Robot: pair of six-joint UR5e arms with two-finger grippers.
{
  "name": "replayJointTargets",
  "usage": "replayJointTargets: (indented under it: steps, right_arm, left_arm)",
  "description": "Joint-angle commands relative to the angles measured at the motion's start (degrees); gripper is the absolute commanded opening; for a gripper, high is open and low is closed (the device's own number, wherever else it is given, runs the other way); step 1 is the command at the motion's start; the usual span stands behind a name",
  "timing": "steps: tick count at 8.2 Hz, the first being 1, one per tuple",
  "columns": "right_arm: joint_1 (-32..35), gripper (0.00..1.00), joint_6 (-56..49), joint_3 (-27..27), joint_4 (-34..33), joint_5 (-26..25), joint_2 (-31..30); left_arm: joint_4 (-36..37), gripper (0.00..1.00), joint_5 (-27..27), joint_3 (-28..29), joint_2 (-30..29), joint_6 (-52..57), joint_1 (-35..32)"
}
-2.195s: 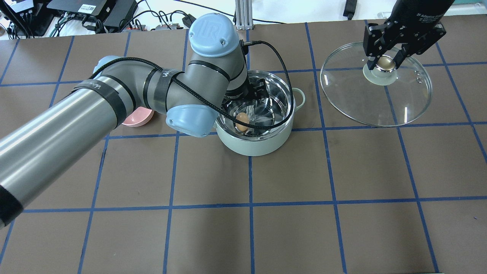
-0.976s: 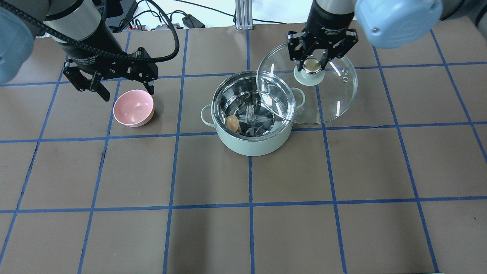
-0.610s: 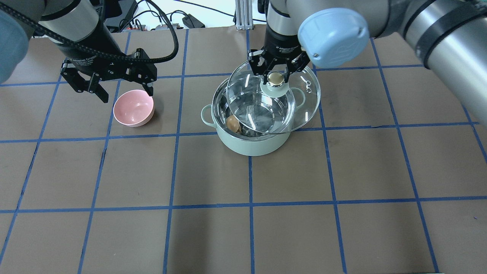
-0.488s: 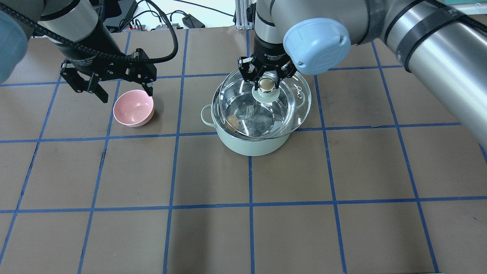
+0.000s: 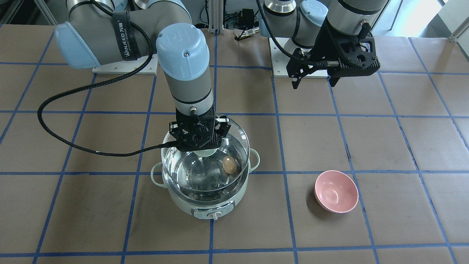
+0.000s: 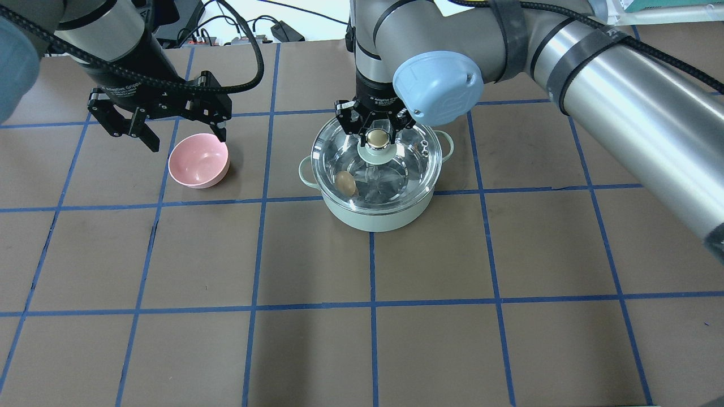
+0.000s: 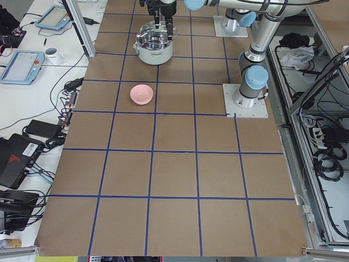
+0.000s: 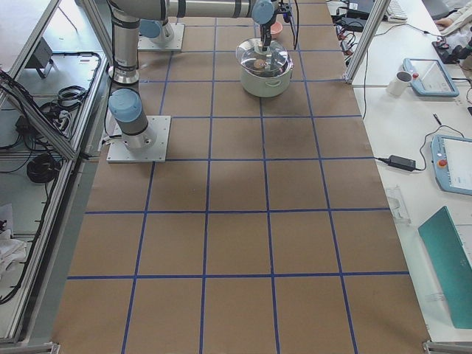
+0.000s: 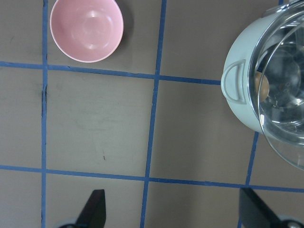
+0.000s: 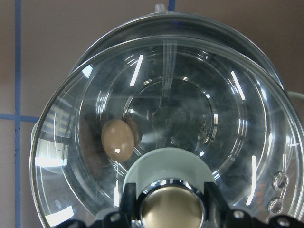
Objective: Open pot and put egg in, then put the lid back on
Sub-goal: 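Carry the glass lid with the right gripper back over the pot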
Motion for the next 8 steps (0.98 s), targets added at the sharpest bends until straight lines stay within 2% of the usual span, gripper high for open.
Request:
replayJointTargets:
  steps: [1, 8]
  right_arm:
    - [0.08, 0.0, -0.48, -0.17, -2.6, 1.13, 2.13]
    - [-0.53, 0.0, -1.54, -0.52, -2.61, -0.09, 2.57]
  left_arm:
    - [0.08, 1.0, 0.0, 0.03, 0.08, -0.03, 0.0]
    - [-0.01, 1.0, 0.17, 0.12, 0.26, 0.06, 0.0]
